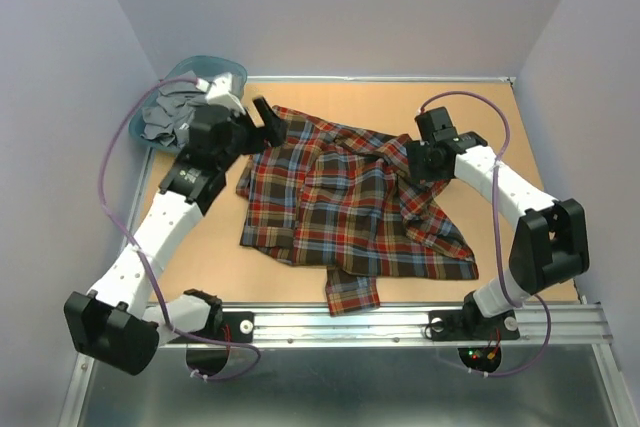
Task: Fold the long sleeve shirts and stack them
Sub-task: Move the shirt to the center of the board
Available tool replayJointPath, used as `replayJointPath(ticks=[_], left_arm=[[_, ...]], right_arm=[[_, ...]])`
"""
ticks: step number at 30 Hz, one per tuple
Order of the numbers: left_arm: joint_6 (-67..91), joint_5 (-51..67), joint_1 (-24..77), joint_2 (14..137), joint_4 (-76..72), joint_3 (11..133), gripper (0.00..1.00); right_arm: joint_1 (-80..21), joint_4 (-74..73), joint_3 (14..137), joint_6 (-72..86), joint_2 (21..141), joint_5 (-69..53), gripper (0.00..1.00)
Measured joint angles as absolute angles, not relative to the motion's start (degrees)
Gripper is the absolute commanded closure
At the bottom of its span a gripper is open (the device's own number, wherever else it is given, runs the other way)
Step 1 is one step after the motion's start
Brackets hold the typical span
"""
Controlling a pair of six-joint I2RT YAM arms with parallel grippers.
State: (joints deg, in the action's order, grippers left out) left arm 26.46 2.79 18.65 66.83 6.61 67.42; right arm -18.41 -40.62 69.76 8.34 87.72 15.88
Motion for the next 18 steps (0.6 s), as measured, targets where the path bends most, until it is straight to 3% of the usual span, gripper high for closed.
replayJointPath(ticks=[8,15,18], left_arm=[[26.8,2.7,25.1,64.1,10.2,45.8,0.04],[26.3,0.8,25.0,62.4,8.9,39.9,0.04],[26.0,0.3,25.0,62.4,7.5,38.6,0.04]], right_arm=[[-18.4,-39.2,68.4,4.7,91.5,14.1,0.31],[-18.4,-36.8,67.7,2.3,96.1,13.0,0.32],[-18.4,-36.5,67.5,1.7,97.9,13.1,0.41]])
